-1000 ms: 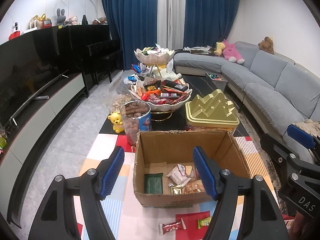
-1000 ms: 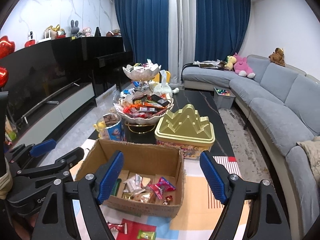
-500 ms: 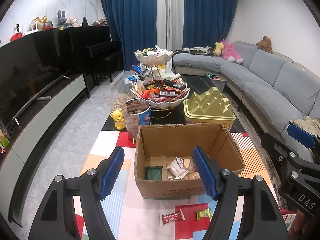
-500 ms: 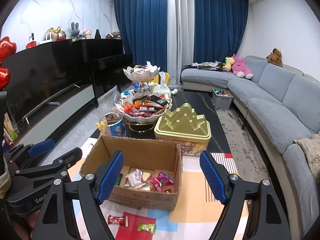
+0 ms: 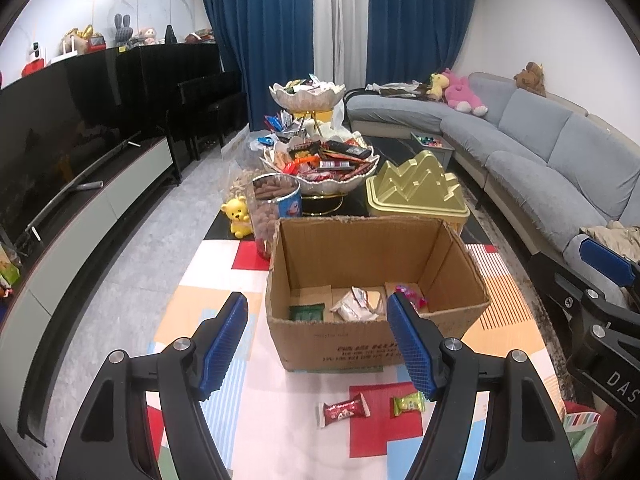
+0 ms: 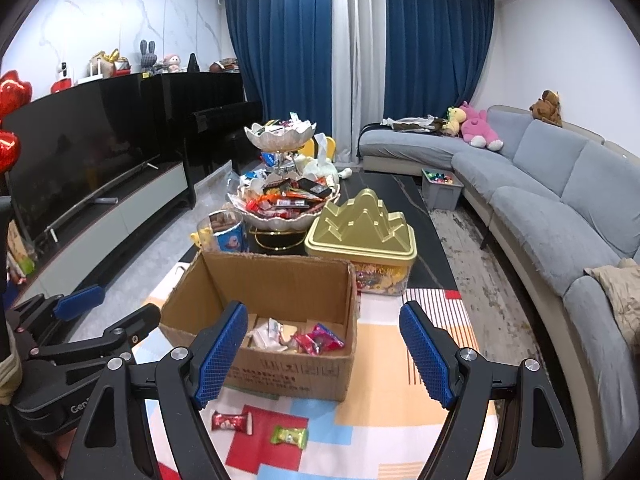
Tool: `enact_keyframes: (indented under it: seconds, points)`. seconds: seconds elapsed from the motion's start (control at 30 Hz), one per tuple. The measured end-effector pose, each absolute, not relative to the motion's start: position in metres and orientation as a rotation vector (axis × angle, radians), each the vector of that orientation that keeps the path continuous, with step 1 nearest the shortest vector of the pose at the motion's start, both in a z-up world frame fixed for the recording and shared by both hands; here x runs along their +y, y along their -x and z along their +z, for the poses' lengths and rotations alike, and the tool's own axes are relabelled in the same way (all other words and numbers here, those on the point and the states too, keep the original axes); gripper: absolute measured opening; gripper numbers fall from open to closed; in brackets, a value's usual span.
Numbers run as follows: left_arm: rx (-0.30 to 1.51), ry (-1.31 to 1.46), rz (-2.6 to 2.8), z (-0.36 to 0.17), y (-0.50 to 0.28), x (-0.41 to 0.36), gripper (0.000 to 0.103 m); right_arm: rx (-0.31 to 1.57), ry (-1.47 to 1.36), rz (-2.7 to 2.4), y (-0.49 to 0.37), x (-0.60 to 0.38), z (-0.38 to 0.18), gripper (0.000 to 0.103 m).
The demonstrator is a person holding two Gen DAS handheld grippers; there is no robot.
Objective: Organize snacks
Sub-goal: 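Withdraw both open tools from the box toward the remaining candies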
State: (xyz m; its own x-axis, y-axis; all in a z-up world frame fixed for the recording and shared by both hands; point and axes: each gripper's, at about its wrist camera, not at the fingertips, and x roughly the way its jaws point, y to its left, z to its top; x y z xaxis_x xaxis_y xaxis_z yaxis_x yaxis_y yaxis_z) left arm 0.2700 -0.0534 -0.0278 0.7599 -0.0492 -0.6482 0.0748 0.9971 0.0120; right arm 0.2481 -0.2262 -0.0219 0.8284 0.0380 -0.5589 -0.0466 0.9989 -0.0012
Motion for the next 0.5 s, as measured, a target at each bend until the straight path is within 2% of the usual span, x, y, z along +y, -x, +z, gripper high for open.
enact_keyframes:
  seconds: [0.5]
  points:
    - [0.759,-0.053,-0.065,-0.060,-0.257,-0.053,0.072,0.641,0.027,0.048,-0.236,-0.224,-0.051,0.079]
